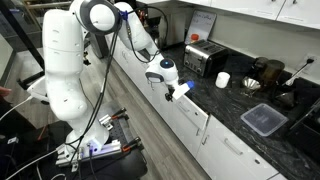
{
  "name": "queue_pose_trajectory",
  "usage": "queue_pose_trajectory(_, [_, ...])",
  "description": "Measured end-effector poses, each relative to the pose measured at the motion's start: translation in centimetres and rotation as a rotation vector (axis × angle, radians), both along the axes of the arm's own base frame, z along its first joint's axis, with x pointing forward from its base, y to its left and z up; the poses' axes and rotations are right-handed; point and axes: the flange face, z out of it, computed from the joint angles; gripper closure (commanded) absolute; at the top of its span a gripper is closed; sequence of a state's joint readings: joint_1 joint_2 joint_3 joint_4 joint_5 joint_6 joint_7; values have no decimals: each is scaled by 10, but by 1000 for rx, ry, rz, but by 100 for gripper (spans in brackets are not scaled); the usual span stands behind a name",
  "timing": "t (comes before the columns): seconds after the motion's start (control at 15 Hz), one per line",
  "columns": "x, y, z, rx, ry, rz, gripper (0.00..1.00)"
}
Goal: Open the drawer then remove the cup from the drawer
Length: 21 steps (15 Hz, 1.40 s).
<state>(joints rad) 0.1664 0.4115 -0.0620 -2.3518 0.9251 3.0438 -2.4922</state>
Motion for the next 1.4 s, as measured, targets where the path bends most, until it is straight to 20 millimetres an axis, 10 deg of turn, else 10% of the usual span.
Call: queue_pose_trajectory(1.4, [0,18,-4,-108,-99,16,0])
